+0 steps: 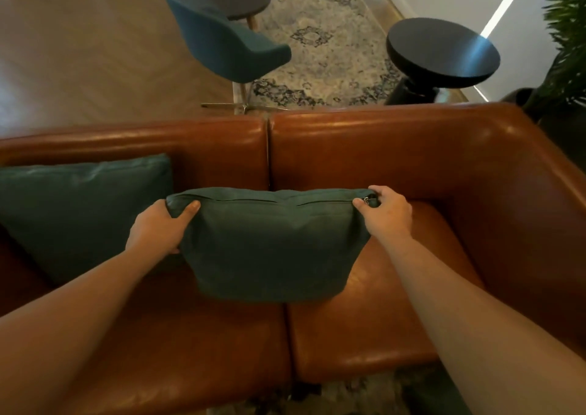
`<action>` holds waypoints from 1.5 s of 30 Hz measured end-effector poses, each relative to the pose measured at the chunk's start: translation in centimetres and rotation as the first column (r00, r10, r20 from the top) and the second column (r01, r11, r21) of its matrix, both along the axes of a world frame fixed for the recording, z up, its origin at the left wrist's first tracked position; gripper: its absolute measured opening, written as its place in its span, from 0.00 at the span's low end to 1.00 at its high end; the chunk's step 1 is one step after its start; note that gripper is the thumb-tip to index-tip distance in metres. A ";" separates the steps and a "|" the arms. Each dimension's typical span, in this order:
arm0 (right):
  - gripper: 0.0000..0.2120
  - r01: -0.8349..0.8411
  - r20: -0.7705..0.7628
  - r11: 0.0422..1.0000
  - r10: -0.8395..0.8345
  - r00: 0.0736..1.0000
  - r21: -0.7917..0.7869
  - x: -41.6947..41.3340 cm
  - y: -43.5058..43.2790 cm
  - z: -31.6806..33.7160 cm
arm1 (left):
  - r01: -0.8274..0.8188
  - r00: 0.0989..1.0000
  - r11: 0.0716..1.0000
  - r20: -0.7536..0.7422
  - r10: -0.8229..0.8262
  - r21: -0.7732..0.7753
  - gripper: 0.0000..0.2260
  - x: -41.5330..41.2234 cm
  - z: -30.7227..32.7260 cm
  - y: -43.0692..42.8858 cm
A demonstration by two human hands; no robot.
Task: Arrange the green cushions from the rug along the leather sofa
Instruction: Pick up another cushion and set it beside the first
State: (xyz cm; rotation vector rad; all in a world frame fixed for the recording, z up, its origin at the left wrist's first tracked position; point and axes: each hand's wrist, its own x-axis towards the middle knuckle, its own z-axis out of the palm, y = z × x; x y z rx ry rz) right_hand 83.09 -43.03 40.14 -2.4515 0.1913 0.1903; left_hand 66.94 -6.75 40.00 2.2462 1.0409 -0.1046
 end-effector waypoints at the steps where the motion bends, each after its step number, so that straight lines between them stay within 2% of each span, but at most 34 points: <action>1: 0.25 -0.010 -0.005 1.000 0.010 1.000 0.004 1.1 0.1 -0.1 | -0.007 1.000 1.000 -0.003 0.007 -0.005 0.23 0.9 -0.2 0.1; 11: 0.25 -0.052 -0.025 0.998 0.052 0.998 -0.021 9.4 3.5 -2.1 | -0.067 0.997 0.997 -0.049 0.065 -0.044 0.24 7.9 -2.8 2.4; 24: 0.24 -0.030 -0.020 0.999 0.030 0.999 -0.013 14.7 9.0 -5.7 | -0.058 0.997 0.996 -0.050 0.055 -0.074 0.22 13.4 -6.6 8.0; 30: 0.22 0.023 0.006 0.999 -0.023 1.000 0.047 17.0 11.3 -6.2 | -0.068 0.996 0.996 -0.066 0.065 -0.057 0.24 16.1 -7.1 9.6; 33: 0.27 0.008 -0.034 0.999 -0.006 0.999 0.050 17.3 12.3 -6.3 | -0.118 0.990 0.988 -0.093 0.108 -0.101 0.31 17.0 -7.3 9.5; 34: 0.30 -0.011 -0.042 0.998 0.013 0.999 0.063 17.2 12.5 -6.4 | -0.107 0.990 0.992 -0.098 0.100 -0.072 0.33 17.1 -7.3 9.3; 36: 0.37 -0.034 -0.042 0.992 0.039 0.998 0.121 16.8 12.5 -6.5 | 0.026 0.999 0.995 -0.035 -0.023 0.097 0.34 17.0 -7.6 8.7; 38: 0.44 -0.017 -0.037 0.981 0.025 0.999 0.192 16.2 12.0 -7.1 | 0.246 0.966 0.928 0.006 -0.258 0.281 0.29 16.9 -7.5 8.3; 39: 0.46 0.000 -0.056 0.976 0.013 0.998 0.220 15.9 11.7 -7.5 | 0.340 0.937 0.888 -0.031 -0.348 0.310 0.25 17.0 -7.6 8.4; 41: 0.52 0.038 -0.154 0.961 0.004 0.988 0.273 15.4 11.4 -8.4 | 0.402 0.916 0.884 -0.110 -0.387 0.240 0.21 17.4 -8.2 8.5; 43: 0.54 0.103 -0.273 0.942 -0.013 0.962 0.320 14.9 11.5 -9.1 | 0.369 0.926 0.922 -0.135 -0.353 0.117 0.20 17.6 -8.8 8.6; 45: 0.54 0.162 -0.317 0.930 -0.052 0.947 0.330 14.9 11.9 -9.6 | 0.365 0.923 0.931 -0.141 -0.358 0.022 0.20 17.9 -8.9 8.7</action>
